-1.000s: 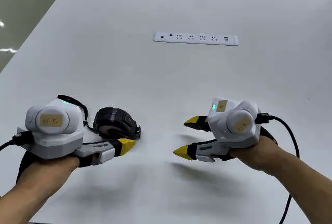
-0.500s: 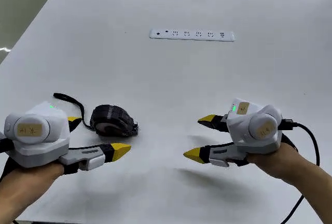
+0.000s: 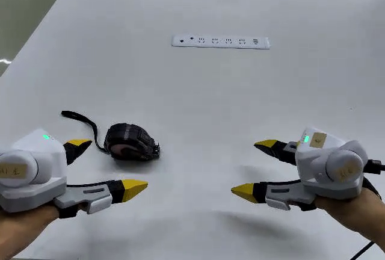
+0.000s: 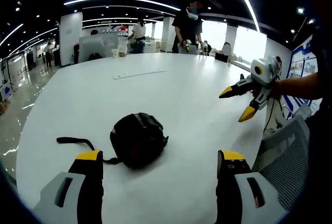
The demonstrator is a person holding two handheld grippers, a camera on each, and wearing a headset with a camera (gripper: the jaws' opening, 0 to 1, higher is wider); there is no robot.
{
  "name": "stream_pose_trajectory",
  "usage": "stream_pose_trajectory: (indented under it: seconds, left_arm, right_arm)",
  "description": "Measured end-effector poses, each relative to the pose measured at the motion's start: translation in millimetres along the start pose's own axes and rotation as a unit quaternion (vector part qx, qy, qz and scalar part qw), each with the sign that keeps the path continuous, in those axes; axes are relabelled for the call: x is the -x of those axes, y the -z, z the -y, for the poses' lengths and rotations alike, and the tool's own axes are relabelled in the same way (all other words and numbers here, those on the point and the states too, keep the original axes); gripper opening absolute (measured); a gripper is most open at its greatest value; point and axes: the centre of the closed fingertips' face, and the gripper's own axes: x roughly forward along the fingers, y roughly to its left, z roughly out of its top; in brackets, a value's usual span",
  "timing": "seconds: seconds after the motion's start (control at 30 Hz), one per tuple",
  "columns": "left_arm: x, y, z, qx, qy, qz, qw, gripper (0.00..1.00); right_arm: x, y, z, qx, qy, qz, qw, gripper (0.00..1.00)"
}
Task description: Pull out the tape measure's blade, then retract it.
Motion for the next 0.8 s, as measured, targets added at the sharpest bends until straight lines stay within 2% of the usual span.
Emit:
stream_pose_trajectory:
  seconds: [0.13,0.4,0.6,0.8]
  left_arm:
    - [3.7,0.1,1.6,-0.005,0.001,0.002,1.0,0.9]
    - [9.5,-0.1,12.2,-0.025,0.016,0.006,0.9995,0.96]
    - [13.9,0.2,16.1,-0.03,0.025,0.008,0.9992,0.99]
    - [21.4,0.6,15.9,-0.029,0.023,0.013,0.9992,0.99]
  right_arm:
    - [7.9,6.0,0.1,-0.012,0.014,0.003,0.9998,0.66]
    - [19.2,13.3,-5.9,-0.034,0.027,0.011,0.999,0.75]
    - [24.9,12.6,-5.5,-0.049,0.048,0.024,0.9974,0.87]
    - [31.7,9.6,-9.1,-0.052,0.055,0.038,0.9964,0.91]
